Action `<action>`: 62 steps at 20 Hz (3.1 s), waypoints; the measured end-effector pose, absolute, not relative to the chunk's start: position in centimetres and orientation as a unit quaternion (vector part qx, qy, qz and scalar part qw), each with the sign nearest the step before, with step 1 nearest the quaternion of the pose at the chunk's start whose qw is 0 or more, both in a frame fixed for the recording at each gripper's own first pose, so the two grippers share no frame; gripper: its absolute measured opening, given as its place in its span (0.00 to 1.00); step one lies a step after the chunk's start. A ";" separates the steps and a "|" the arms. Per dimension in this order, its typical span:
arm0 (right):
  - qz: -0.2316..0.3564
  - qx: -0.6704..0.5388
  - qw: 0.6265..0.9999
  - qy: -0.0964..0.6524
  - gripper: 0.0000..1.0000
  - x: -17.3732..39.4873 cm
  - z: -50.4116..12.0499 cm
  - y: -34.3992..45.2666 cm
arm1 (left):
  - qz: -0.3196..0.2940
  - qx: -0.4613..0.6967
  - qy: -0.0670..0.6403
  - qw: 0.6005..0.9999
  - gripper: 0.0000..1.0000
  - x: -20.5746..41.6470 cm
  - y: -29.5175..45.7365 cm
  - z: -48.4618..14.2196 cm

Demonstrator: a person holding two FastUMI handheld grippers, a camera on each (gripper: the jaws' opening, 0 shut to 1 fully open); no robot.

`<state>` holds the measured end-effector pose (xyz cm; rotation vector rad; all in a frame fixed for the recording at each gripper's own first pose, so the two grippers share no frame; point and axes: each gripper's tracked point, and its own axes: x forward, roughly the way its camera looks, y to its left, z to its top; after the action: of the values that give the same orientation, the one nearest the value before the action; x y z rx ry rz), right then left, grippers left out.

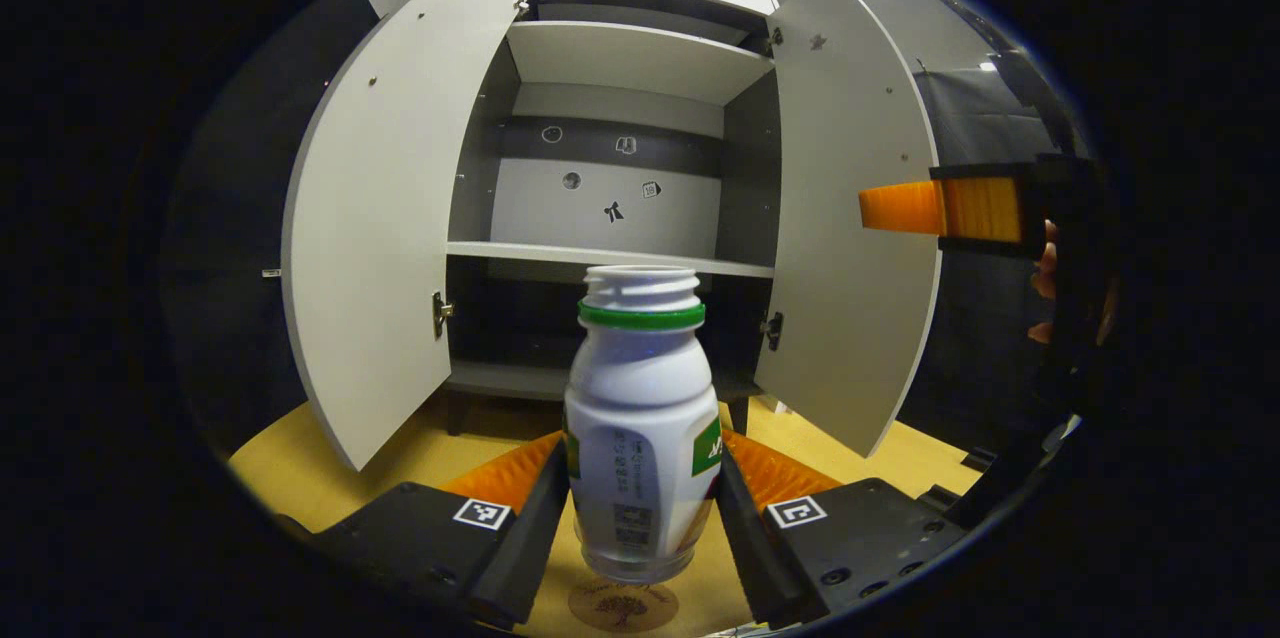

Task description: Grasp the bottle in the cabinet with the left hand and place it on the coaster, then close the right door with the right hand and the left door with the left hand.

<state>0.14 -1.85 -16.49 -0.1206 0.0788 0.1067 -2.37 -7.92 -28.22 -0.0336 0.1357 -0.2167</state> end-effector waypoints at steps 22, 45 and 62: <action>0.078 -0.045 0.987 0.131 0.98 -3.3 -29.2 -3.0 | -0.087 0.049 0.085 0.991 0.83 -4.1 -8.5 -40.5; 0.039 -0.050 0.995 0.078 0.98 -5.4 -13.5 -4.1 | -0.149 0.079 0.012 0.986 0.96 -4.3 -9.2 -16.8; -0.123 0.025 0.992 0.033 0.97 -0.3 -4.3 -18.8 | -0.100 0.024 0.037 0.994 0.96 -10.3 0.4 -8.1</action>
<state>-0.34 -18.79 -4.30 0.0500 0.0668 -0.2467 -10.28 0.44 -8.13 0.0478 0.0747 -0.2008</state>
